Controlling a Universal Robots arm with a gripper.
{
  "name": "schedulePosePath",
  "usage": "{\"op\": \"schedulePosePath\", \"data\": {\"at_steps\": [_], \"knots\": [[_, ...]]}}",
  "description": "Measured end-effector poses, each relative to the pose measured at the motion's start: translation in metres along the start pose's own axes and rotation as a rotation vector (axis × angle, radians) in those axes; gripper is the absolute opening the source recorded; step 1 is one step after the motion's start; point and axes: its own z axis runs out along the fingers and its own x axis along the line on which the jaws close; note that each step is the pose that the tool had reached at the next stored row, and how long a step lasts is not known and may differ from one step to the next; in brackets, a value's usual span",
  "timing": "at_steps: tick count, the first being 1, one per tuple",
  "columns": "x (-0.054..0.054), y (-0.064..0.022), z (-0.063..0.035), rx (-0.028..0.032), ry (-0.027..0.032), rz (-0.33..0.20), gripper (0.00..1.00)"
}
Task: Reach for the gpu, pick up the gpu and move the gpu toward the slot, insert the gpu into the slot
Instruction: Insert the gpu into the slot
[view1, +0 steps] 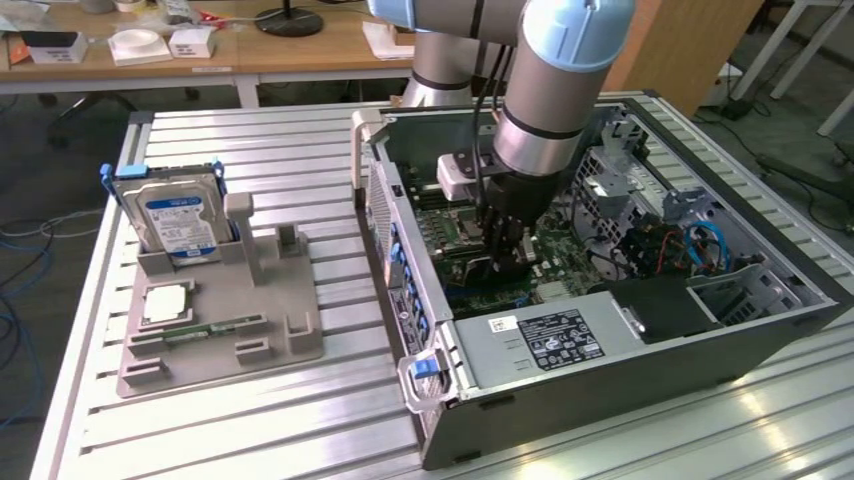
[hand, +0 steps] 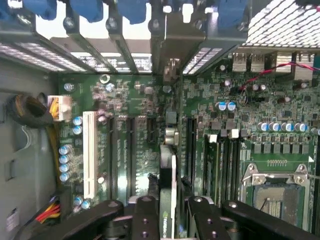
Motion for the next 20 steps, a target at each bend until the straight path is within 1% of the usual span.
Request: {"op": "schedulePosePath", "data": {"at_steps": [1, 2, 5, 10, 20], "knots": [[0.0, -0.0001, -0.0001, 0.0003, 0.0005, 0.0, 0.27], [0.0, 0.0, -0.0006, -0.0002, 0.0016, 0.0, 0.33], [0.0, 0.0002, -0.0021, 0.0019, 0.002, 0.0, 0.33], [0.0, 0.0003, -0.0112, 0.0078, 0.0016, -0.001, 0.33], [0.0, 0.0003, -0.0265, 0.0161, 0.0015, -0.001, 0.33]]}}
